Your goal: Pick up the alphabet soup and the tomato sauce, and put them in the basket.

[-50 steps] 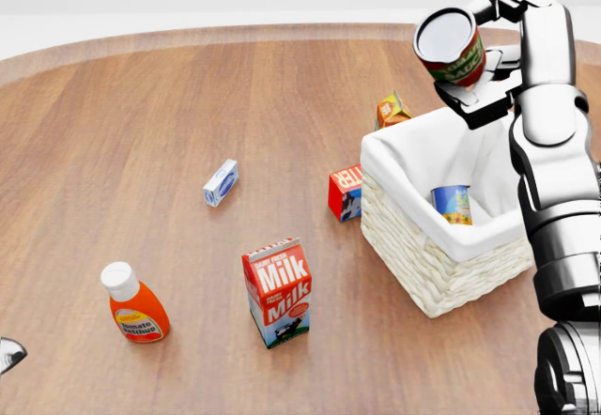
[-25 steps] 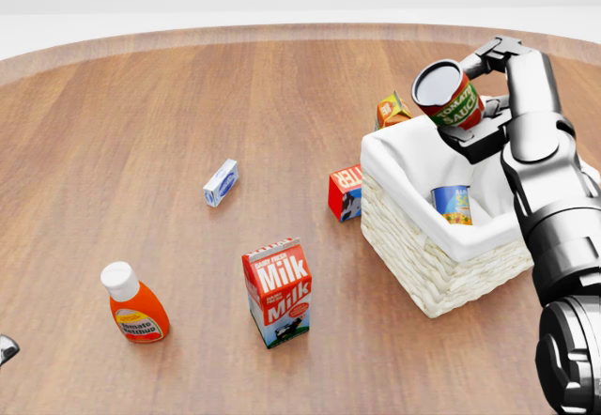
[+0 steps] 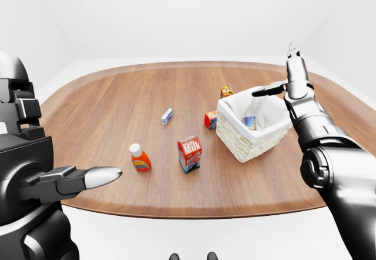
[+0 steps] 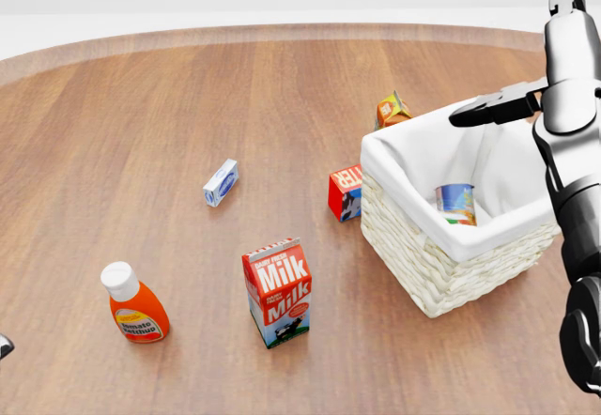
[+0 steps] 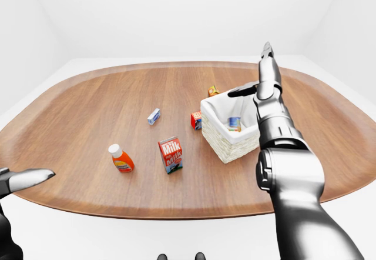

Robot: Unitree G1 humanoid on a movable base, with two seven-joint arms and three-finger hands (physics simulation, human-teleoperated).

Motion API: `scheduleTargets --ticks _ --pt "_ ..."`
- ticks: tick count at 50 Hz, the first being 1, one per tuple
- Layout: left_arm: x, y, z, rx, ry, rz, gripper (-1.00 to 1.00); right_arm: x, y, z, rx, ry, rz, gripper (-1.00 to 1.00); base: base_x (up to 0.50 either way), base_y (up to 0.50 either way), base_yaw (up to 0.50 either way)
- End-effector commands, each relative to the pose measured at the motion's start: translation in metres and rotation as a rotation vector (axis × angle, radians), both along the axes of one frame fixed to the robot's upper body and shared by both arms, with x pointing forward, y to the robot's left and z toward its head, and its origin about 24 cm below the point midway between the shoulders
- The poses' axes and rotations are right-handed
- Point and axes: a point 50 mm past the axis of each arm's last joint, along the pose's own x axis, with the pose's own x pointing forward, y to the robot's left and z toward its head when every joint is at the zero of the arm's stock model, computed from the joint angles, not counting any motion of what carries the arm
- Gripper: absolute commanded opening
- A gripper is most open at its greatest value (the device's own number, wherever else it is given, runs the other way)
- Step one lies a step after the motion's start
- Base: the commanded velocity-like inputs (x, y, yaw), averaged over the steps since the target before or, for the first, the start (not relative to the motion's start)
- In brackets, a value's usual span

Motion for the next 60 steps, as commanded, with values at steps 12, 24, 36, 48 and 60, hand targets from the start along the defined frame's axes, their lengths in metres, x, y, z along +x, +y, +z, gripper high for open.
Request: scheduleTargets --ticks 12,24,36,48,60 --pt "0.001 -0.001 -0.001 0.004 0.009 -0.001 0.94 -0.002 0.014 0.096 0.100 -0.290 0.146 1.00 0.00 0.00 0.00" --pt "-0.002 -0.002 -0.002 0.004 0.007 -0.005 0.94 -0.217 0.085 0.151 0.887 -1.223 1.190 1.00 0.00 0.00 0.00" --pt "-0.002 -0.001 0.000 -0.001 -0.002 -0.005 0.94 -0.183 0.085 0.131 0.993 -0.986 1.077 1.00 0.00 0.00 0.00" --pt "-0.002 -0.001 0.001 -0.003 -0.008 -0.004 0.94 -0.168 0.085 0.101 1.056 -0.920 0.955 1.00 0.00 0.00 0.00" --pt "-0.001 0.000 0.002 -0.009 -0.014 -0.003 0.93 -0.167 0.087 0.102 1.085 -0.918 0.963 1.00 0.00 0.00 0.00"
